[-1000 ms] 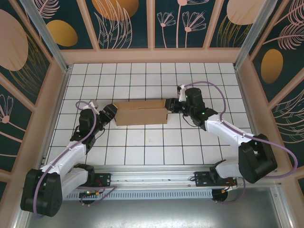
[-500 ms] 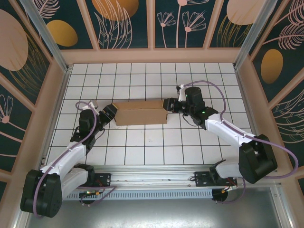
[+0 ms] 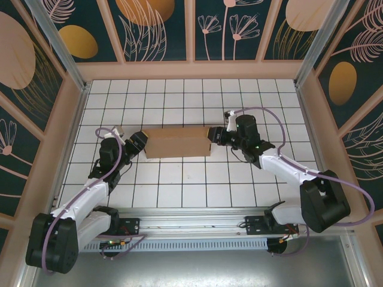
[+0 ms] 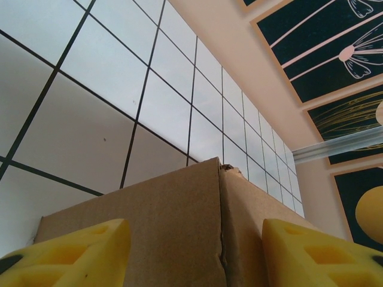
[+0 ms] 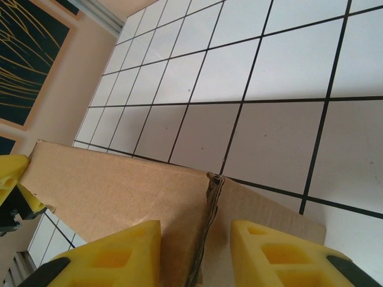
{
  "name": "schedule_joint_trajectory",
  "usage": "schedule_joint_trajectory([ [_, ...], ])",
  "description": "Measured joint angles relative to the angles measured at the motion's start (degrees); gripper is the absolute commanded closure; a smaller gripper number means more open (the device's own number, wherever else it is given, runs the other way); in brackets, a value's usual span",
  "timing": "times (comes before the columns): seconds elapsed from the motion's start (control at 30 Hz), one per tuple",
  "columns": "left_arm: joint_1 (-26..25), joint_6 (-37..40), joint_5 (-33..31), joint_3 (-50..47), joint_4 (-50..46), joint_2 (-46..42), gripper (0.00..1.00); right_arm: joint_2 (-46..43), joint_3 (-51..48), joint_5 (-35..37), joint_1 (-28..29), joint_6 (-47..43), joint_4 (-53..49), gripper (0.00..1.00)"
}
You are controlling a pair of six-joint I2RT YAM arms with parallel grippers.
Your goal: Fold the paper box
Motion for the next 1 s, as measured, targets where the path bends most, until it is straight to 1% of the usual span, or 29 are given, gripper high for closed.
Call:
schedule_joint_trajectory([
  [0.07,0.0,-0.22,0.26,-0.28,1.11,0.46,0.45,0.0,-0.9,0.09,0.15,0.59,1.68,0.68],
  [0.13,0.02,-0.85,0.59,-1.03,2.84,0.96,0.49,0.02,-1.68,0.85,0.48,1.18,3.19,0.71],
  [0.27,0.02,-2.1,0.92,-2.16,5.6,1.14,0.62,0.26,-2.99,1.84,0.9,2.71,6.25,0.77],
  [0.4,0.02,-2.4,0.9,-2.73,6.43,0.81,0.69,0.26,-3.76,2.47,1.27,3.91,8.0,0.78],
  [0.53,0.02,-2.43,1.05,-2.82,6.6,0.81,0.72,0.28,-3.78,3.04,1.53,4.11,8.15,0.79],
  [0.73,0.28,-2.34,1.81,-2.64,6.38,0.81,0.71,0.26,-3.78,3.28,1.66,4.13,8.39,0.79],
  [1.0,0.35,-1.57,2.19,-1.07,4.83,1.53,0.73,0.24,-2.84,4.28,2.36,4.02,7.13,0.78],
])
